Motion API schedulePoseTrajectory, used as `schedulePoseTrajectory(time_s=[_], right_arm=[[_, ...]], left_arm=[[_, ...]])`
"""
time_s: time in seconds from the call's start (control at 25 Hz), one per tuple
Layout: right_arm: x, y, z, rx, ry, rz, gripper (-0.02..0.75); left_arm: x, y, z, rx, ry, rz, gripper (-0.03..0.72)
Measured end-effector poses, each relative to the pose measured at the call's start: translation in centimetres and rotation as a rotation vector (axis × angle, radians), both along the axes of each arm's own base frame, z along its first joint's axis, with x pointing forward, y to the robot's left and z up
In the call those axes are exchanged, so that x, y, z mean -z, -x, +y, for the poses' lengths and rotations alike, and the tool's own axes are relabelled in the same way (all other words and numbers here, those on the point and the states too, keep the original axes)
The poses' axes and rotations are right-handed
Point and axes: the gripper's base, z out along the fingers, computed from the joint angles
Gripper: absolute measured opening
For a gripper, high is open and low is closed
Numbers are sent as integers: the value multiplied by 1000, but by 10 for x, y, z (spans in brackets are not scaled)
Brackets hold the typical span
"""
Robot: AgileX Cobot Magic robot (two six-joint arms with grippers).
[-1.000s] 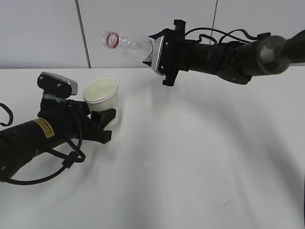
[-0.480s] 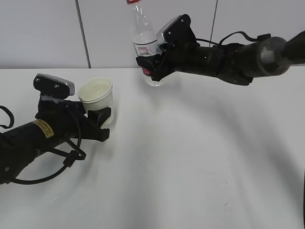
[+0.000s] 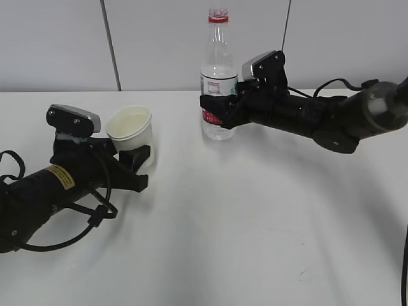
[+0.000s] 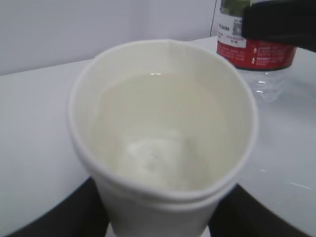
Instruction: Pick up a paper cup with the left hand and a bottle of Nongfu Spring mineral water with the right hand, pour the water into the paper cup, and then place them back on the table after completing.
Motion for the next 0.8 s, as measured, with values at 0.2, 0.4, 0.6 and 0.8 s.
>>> schedulePoseTrajectory(time_s=[0.2,0.4,0.6,0.8], right_arm=[[7,9,-1,-1,-21,-16,476],[14,15,-5,24,-23,-9,476],[20,20,-5,20,-25,-5,476],[32,22,-2,-17,-81,-33,476]], left_arm=[[10,0,-1,3,14,-6,354],[25,1,0,3,1,31,354],[25,1,0,3,3,30,354],[25,1,0,3,3,30,353]])
